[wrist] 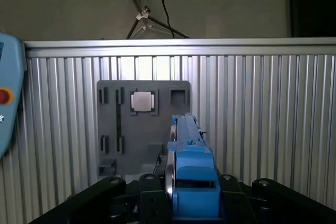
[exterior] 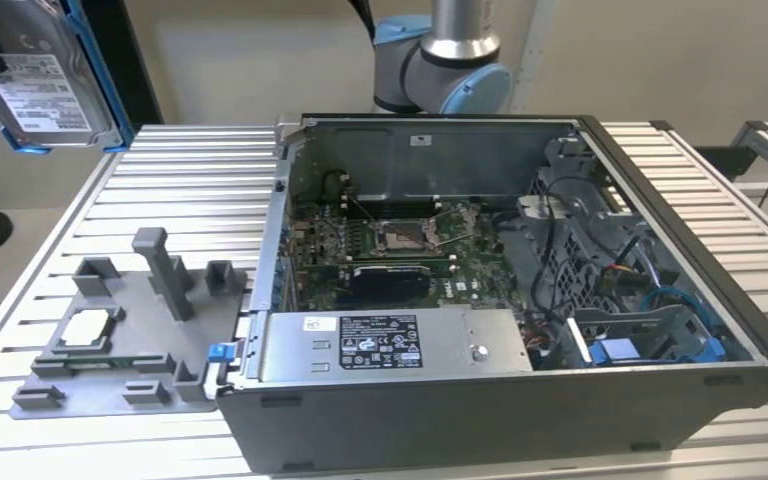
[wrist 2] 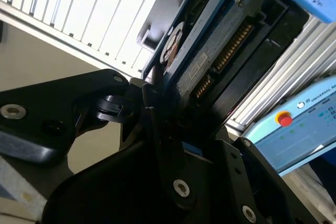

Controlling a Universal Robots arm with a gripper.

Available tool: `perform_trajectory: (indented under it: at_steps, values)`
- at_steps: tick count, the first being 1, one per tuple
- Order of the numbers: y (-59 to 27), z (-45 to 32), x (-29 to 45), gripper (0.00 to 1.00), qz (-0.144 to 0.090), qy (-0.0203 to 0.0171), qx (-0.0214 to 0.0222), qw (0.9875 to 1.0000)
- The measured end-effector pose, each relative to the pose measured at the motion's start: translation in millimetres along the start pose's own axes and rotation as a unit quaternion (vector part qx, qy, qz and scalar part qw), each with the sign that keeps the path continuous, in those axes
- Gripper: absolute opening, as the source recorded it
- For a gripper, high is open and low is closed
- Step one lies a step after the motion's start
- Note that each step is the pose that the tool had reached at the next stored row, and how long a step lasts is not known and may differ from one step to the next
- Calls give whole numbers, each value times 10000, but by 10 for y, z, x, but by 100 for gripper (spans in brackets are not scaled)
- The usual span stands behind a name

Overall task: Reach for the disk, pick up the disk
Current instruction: 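Pick up the disk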

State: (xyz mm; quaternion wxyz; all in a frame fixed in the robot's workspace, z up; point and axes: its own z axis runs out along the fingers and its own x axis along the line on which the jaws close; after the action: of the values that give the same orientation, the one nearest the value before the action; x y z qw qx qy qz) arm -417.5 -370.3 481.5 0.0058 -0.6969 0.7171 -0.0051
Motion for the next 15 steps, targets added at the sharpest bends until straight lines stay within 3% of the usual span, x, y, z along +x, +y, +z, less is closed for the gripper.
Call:
perform_trajectory:
  at_steps: [15]
  values:
    - [-201, 3, -6, 0, 0, 0, -1, 10000]
